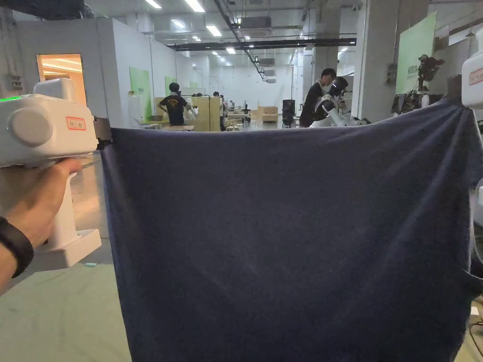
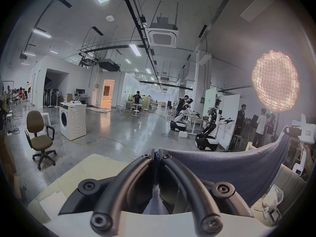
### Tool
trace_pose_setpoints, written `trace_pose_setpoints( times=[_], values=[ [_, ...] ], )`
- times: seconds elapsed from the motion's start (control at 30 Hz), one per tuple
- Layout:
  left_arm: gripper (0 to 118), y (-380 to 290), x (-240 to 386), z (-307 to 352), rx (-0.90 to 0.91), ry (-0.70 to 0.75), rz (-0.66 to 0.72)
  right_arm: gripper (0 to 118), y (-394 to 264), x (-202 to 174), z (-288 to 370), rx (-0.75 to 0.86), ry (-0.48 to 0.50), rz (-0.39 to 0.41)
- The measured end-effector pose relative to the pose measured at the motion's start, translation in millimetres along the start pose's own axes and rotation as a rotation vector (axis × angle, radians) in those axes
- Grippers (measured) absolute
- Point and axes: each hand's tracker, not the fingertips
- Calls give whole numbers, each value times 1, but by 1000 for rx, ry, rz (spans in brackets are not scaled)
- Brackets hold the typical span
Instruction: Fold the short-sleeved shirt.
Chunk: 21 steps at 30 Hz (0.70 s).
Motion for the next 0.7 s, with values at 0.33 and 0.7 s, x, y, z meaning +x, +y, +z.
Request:
trace_pose_setpoints(
  times=[0.33,0.7],
  values=[
    [6,-23,2,-36,-37,29,-18,0,-6,-42,-48,-18,-6,32],
    [6,-191,-12,-3,-279,-55,25,0,-169,-40,-17,-222,101,14]
  ],
)
